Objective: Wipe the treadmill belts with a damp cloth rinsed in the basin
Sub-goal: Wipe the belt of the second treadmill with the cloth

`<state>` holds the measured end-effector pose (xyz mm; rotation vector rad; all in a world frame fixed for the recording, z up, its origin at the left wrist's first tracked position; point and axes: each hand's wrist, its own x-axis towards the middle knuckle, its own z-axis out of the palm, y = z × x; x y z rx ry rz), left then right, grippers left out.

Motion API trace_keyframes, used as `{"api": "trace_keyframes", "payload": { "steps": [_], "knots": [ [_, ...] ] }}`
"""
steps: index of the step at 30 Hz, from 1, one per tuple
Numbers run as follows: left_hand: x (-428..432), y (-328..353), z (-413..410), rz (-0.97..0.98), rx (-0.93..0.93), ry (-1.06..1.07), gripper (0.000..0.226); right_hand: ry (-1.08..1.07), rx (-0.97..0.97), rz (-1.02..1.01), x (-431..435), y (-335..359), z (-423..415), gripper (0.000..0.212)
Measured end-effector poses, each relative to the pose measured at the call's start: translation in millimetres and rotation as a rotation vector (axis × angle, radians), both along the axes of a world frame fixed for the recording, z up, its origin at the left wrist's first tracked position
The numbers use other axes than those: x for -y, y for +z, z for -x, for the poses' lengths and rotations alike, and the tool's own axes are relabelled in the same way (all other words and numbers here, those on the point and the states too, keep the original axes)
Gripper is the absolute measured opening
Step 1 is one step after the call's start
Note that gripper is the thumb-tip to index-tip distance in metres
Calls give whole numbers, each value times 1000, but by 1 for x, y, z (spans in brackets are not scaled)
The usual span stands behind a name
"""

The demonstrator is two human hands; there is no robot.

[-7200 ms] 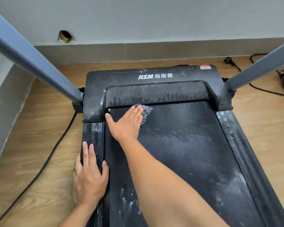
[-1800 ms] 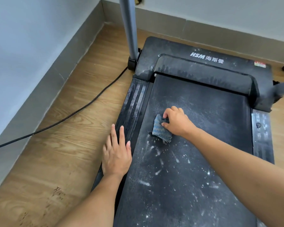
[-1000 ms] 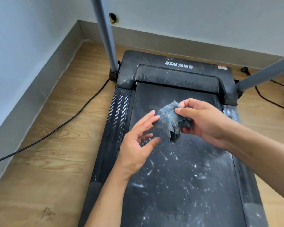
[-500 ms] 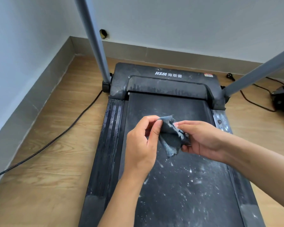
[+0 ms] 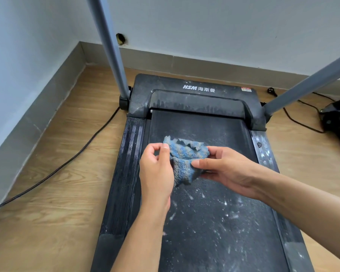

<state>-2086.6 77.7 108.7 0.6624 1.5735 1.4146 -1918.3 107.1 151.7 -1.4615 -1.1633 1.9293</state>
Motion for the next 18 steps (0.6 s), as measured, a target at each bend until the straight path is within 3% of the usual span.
{"api": "trace_keyframes", "payload": {
  "steps": [2, 5, 8, 10, 12, 16, 18],
  "knots": [
    [3, 5, -1, -41, -151, 15, 14, -13, -7, 9, 1, -4, 1, 45],
    [7, 6, -1, -91, -230, 25, 13, 35, -14, 53, 6, -4, 4, 50],
    [9, 3, 2, -112, -315, 4, 14, 56, -17, 84, 9, -1, 5, 33],
    [10, 4, 7, -77, -264, -28, 17, 24, -40, 89, 9, -2, 5, 17],
    [9, 4, 13, 24, -102, -114, 28, -42, -22, 56, 7, -5, 4, 17],
    [8, -4, 25, 50, 155, -287, 87, -97, 62, -70, 2, -7, 1, 19],
    [8, -4, 29, -3, 148, -350, 77, -103, 111, -130, 0, -7, -3, 21]
  ]
}}
